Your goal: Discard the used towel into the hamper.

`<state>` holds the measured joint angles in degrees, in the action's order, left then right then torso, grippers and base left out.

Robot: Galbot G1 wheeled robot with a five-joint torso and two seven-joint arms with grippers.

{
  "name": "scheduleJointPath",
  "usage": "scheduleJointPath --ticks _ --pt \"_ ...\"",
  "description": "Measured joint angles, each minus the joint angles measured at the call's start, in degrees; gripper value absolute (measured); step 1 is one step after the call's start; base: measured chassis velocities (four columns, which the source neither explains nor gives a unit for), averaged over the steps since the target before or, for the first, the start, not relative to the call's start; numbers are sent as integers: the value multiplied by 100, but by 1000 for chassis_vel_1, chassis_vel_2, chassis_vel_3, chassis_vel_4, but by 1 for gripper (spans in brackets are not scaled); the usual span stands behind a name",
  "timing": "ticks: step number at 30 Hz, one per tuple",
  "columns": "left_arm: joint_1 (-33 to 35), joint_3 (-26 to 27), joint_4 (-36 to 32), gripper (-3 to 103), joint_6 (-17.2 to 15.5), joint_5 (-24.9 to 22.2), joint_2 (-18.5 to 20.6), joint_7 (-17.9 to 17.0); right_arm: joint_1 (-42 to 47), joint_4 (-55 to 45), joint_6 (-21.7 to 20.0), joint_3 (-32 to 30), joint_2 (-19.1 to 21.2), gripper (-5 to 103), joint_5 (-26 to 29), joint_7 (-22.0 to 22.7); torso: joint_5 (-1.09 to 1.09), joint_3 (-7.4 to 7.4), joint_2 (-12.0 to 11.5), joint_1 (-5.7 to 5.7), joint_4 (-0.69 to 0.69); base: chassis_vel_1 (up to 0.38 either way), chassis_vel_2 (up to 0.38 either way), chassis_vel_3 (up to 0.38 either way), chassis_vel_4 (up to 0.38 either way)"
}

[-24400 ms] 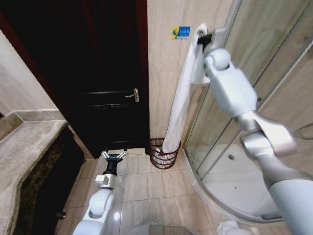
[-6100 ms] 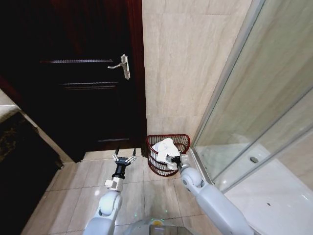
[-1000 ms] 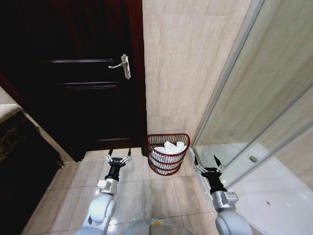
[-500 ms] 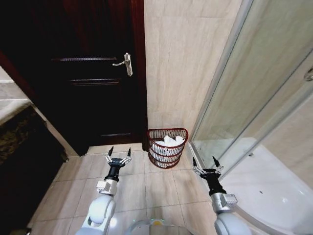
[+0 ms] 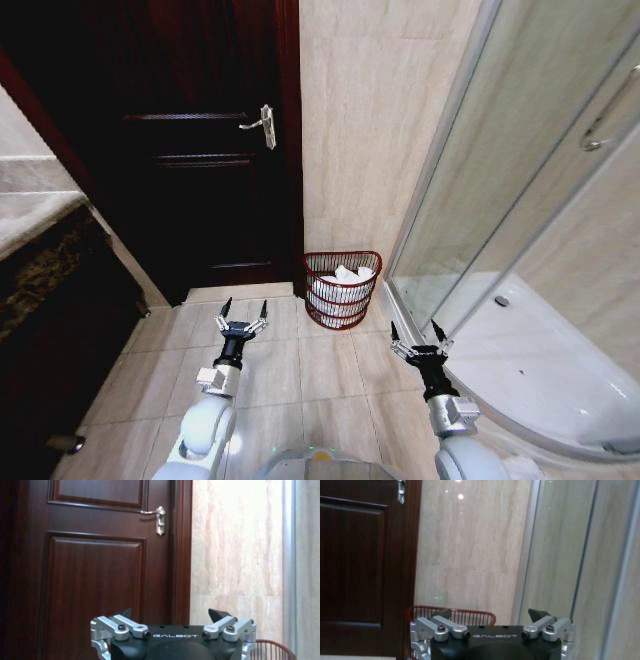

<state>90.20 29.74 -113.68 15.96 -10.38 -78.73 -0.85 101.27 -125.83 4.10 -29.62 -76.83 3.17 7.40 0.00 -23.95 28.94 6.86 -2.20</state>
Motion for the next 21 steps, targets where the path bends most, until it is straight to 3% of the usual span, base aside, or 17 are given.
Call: scheduleJointPath --ticks 13,21 --pt "41 13 42 100 69 22 -10 24 23 -24 -9 82 -12 100 -48 70 0 0 0 -1 0 143 -152 -150 149" --pt "43 15 79 100 86 25 16 23 23 22 -9 208 -10 100 -208 214 0 1 1 -2 0 53 -111 -115 36"
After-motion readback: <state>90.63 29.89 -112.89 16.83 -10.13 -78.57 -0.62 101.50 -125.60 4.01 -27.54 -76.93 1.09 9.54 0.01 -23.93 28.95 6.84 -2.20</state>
